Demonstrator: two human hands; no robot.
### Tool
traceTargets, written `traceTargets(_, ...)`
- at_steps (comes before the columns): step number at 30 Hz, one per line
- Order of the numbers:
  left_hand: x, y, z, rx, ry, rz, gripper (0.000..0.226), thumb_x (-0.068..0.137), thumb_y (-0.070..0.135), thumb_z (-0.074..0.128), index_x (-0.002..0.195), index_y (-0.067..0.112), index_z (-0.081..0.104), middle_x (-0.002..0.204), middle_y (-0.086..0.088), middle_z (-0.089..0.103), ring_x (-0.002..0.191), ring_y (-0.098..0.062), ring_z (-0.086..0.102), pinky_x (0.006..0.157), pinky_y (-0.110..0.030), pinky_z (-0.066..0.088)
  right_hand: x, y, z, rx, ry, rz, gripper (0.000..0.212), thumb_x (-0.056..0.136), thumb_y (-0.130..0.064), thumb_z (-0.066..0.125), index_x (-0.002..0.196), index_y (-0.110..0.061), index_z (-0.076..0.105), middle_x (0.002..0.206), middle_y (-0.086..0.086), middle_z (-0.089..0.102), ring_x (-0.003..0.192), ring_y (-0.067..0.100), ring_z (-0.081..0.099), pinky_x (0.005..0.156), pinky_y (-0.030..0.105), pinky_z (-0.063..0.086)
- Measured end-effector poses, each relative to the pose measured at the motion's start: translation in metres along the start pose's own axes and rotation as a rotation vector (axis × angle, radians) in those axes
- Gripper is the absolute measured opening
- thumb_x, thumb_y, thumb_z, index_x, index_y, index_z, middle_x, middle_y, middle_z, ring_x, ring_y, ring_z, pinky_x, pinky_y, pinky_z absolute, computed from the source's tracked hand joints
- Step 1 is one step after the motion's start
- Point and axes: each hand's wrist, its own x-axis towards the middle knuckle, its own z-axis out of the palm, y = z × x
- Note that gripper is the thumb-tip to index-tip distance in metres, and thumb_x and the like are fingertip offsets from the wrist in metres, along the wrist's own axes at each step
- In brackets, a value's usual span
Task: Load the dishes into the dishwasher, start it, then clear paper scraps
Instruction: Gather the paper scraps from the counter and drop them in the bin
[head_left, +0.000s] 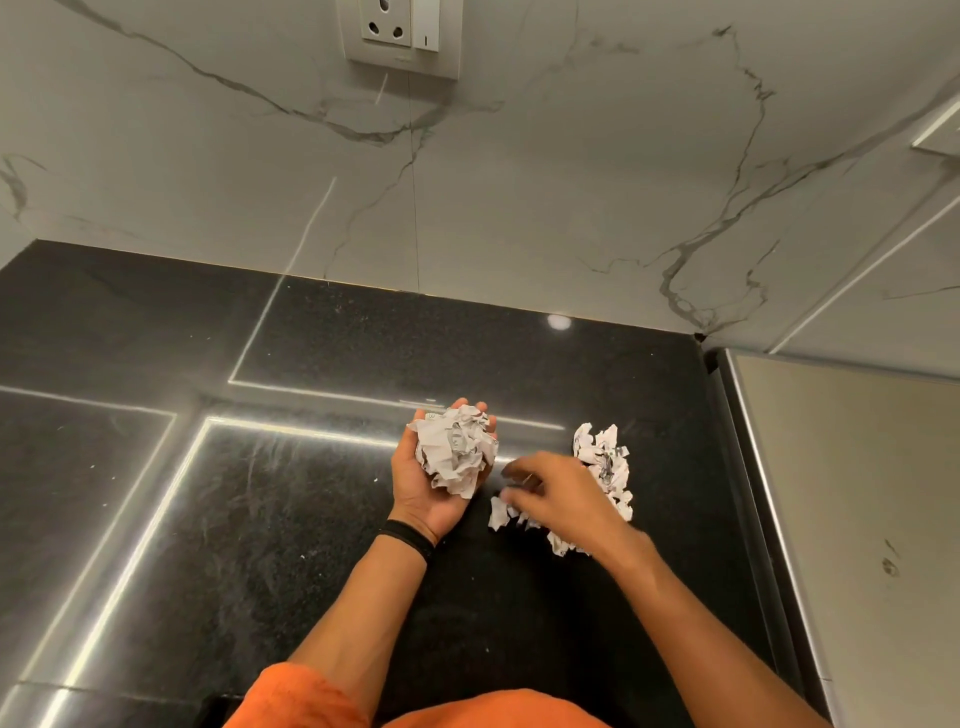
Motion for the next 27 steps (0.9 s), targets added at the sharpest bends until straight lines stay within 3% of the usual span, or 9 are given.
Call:
traceTargets(3,0.002,0.000,-0.003,-0.023,0.003,0.016,0.058,0.101,0.050,0.046,0.141,0.010,0.057,0.149,-0.017,0.054,0.120,-0.035,0.062,0.100,-0.045,0.053,-0.006,0.003,0.029,-0.230,-0.067,-0.110,0.044,0.088,-0.042,0.073,0.129,-0.028,0.064,0.123,-0.006,0.061,0.112,0.013,0.057,0.093,0.029,0.048)
traceTargets(5,0.003,-0.001,-0.004,-0.033,0.011,0.022,0.057,0.100,0.049,0.046,0.140,0.010,0.057,0.147,-0.017,0.056,0.120,-0.035,0.062,0.097,-0.045,0.055,-0.006,0.008,0.039,-0.257,-0.023,-0.161,0.036,0.092,-0.033,0.069,0.126,-0.025,0.066,0.120,-0.004,0.059,0.111,0.016,0.058,0.089,0.027,0.044)
traceTargets(8,0.002,-0.002,-0.003,-0.003,0.022,0.035,0.056,0.100,0.049,0.046,0.138,0.010,0.059,0.147,-0.017,0.055,0.118,-0.034,0.062,0.099,-0.045,0.051,-0.005,0.010,0.033,-0.103,0.097,-0.097,0.030,0.094,-0.027,0.067,0.124,-0.025,0.070,0.116,-0.009,0.064,0.105,0.009,0.060,0.087,0.020,0.043)
traceTargets(11,0.000,-0.005,-0.001,0.031,0.010,0.018,0.059,0.098,0.049,0.049,0.141,0.010,0.057,0.149,-0.017,0.054,0.120,-0.034,0.062,0.103,-0.045,0.047,-0.002,0.005,0.007,0.193,0.280,0.037,0.027,0.092,-0.030,0.072,0.119,-0.030,0.073,0.110,-0.018,0.066,0.096,-0.003,0.061,0.086,0.021,0.052)
traceTargets(14,-0.003,-0.009,0.003,0.049,-0.018,-0.010,0.063,0.095,0.050,0.052,0.144,0.011,0.055,0.149,-0.017,0.054,0.119,-0.034,0.062,0.103,-0.045,0.045,0.007,-0.008,-0.023,0.394,0.386,0.009,0.026,0.091,-0.028,0.075,0.117,-0.030,0.074,0.111,-0.019,0.067,0.100,-0.004,0.062,0.084,0.014,0.052)
traceTargets(19,-0.006,-0.017,0.008,0.086,-0.045,-0.088,0.063,0.098,0.053,0.050,0.141,0.009,0.060,0.144,-0.019,0.057,0.113,-0.031,0.064,0.100,-0.043,0.046,0.024,-0.030,-0.038,0.266,0.174,-0.100,0.039,0.087,-0.026,0.079,0.125,-0.032,0.071,0.118,-0.016,0.069,0.097,-0.003,0.063,0.091,0.021,0.054)
traceTargets(22,-0.007,-0.018,0.007,0.075,-0.059,-0.116,0.058,0.099,0.054,0.049,0.121,0.007,0.074,0.128,-0.019,0.066,0.109,-0.031,0.066,0.102,-0.043,0.045,0.025,-0.035,-0.041,0.153,0.064,-0.079,0.049,0.085,-0.037,0.080,0.133,-0.036,0.066,0.122,-0.016,0.068,0.091,-0.010,0.057,0.092,0.023,0.051)
traceTargets(27,-0.004,-0.018,0.010,0.085,-0.078,-0.111,0.060,0.098,0.055,0.050,0.136,0.011,0.065,0.141,-0.016,0.058,0.112,-0.030,0.063,0.095,-0.045,0.048,0.018,-0.026,-0.056,0.323,0.098,-0.043,0.045,0.079,-0.050,0.082,0.122,-0.044,0.071,0.111,-0.020,0.070,0.096,-0.010,0.060,0.080,0.019,0.047)
